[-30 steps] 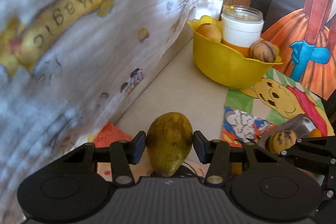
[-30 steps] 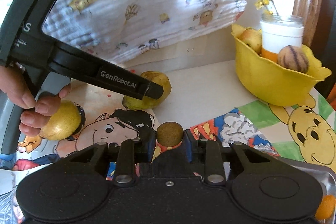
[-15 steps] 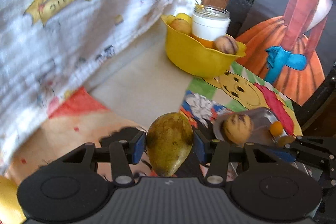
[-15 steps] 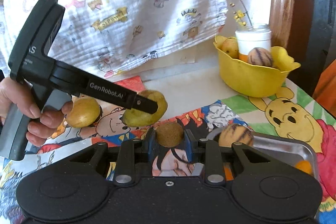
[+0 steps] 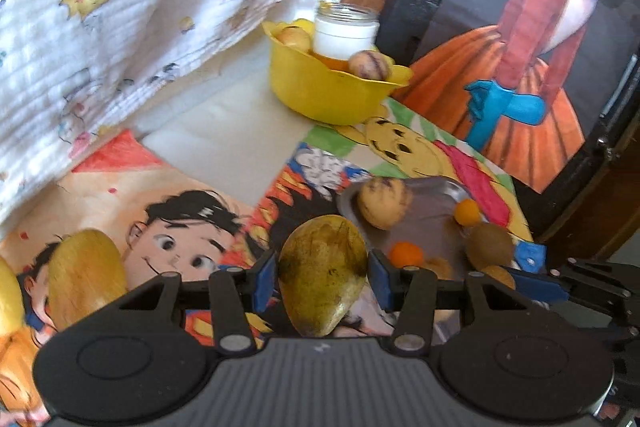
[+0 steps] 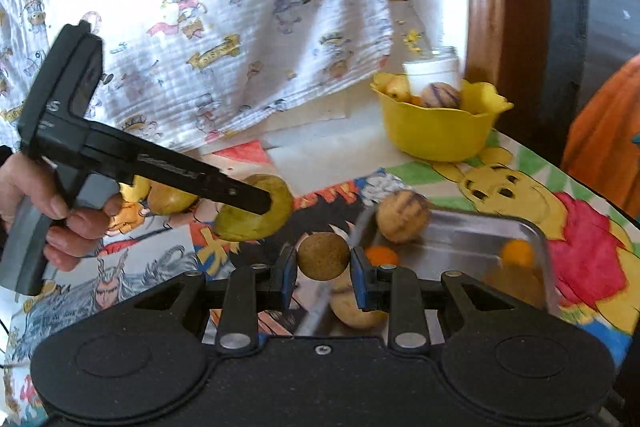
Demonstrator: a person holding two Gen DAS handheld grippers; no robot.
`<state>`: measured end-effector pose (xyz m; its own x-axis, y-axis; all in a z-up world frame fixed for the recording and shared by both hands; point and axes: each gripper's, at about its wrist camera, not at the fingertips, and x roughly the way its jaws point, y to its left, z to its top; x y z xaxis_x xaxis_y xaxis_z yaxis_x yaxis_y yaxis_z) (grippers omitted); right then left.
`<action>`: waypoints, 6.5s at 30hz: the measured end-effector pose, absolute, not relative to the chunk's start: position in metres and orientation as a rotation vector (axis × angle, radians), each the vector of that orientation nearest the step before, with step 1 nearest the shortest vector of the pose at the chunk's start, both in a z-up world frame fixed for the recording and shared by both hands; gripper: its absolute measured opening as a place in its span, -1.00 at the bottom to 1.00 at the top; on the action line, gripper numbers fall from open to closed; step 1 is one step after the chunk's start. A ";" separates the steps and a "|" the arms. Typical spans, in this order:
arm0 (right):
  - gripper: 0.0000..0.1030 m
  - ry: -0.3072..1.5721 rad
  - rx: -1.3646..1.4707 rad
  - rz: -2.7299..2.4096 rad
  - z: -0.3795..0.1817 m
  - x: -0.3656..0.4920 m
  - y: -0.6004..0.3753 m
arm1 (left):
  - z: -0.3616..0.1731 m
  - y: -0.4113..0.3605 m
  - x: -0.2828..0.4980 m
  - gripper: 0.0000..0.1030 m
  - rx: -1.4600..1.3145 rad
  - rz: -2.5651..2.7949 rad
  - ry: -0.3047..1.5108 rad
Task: Organize fruits
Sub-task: 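Carry the pear over the tray with the left tool while the right tool carries the small fruit there, then open both tools to release the pear and small brown fruit onto the tray, then lift both tools off the tray and move toward the loose yellow fruits, then grasp a yellow lemon with the left tool while the right tool grasps a yellow pear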
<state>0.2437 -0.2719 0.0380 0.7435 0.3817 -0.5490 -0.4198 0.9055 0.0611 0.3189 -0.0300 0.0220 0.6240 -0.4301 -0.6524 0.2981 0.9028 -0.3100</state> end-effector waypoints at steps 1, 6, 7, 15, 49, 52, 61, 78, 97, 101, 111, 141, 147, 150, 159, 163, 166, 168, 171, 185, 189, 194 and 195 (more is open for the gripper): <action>-0.41 0.588 -0.063 0.431 0.037 0.240 -0.277 | 0.022 -0.033 0.314 0.02 -0.182 -0.432 0.792; -0.41 0.609 -0.031 0.390 0.027 0.226 -0.300 | 0.021 -0.053 0.291 0.02 -0.205 -0.498 0.795; -0.41 0.614 -0.025 0.382 0.024 0.223 -0.305 | 0.021 -0.056 0.287 0.02 -0.209 -0.508 0.793; -0.41 0.624 -0.010 0.338 0.007 0.206 -0.334 | 0.015 -0.091 0.263 0.02 -0.203 -0.574 0.802; -0.40 0.636 -0.054 0.180 -0.027 0.232 -0.369 | -0.011 -0.128 0.264 0.03 -0.165 -0.557 0.851; -0.40 0.637 -0.051 0.179 -0.028 0.232 -0.369 | -0.011 -0.128 0.264 0.04 -0.170 -0.554 0.853; -0.35 0.639 -0.047 0.184 -0.030 0.228 -0.369 | -0.011 -0.128 0.262 0.06 -0.176 -0.549 0.858; 0.56 0.558 -0.015 0.206 0.011 0.173 -0.361 | 0.028 -0.100 0.212 0.99 -0.221 -0.469 0.710; 0.99 0.630 -0.011 0.249 0.033 0.064 -0.292 | 0.036 -0.046 0.105 0.99 -0.125 -0.272 0.659; 0.99 0.648 -0.005 0.273 0.030 0.047 -0.278 | 0.024 -0.017 0.095 0.99 -0.160 -0.154 0.714; 0.99 0.651 0.038 0.357 0.014 0.027 -0.237 | 0.002 0.057 0.046 0.99 -0.171 0.127 0.644; 0.99 0.645 -0.112 0.603 0.070 0.222 -0.159 | 0.017 0.110 0.154 0.99 0.431 -0.157 0.411; 0.91 0.783 0.064 0.562 0.047 0.283 -0.144 | 0.009 0.110 0.178 0.99 0.554 -0.221 0.390; 0.85 0.827 0.119 0.556 0.035 0.305 -0.134 | 0.000 0.105 0.189 0.99 0.677 -0.252 0.378; 0.66 0.875 0.226 0.577 0.012 0.351 -0.104 | -0.016 0.095 0.218 0.96 0.852 -0.342 0.387; 0.58 0.863 0.228 0.609 0.006 0.361 -0.093 | -0.021 0.089 0.226 0.89 0.896 -0.378 0.406; 0.51 0.870 0.223 0.621 0.002 0.367 -0.088 | -0.026 0.090 0.234 0.81 0.908 -0.382 0.440; 0.48 0.873 0.223 0.628 -0.001 0.370 -0.085 | -0.027 0.093 0.238 0.79 0.907 -0.381 0.450; 0.43 0.876 0.220 0.640 -0.004 0.373 -0.082 | -0.026 0.095 0.246 0.77 0.899 -0.375 0.459; 0.19 0.905 0.208 0.657 -0.021 0.377 -0.072 | -0.025 0.104 0.262 0.63 0.838 -0.360 0.491; 0.19 0.896 0.209 0.659 -0.022 0.377 -0.070 | -0.027 0.106 0.264 0.55 0.803 -0.358 0.500; 0.18 0.895 0.225 0.662 -0.025 0.378 -0.072 | -0.027 0.106 0.262 0.44 0.810 -0.326 0.510; 0.18 0.894 0.228 0.662 -0.025 0.378 -0.072 | -0.028 0.106 0.262 0.43 0.811 -0.319 0.511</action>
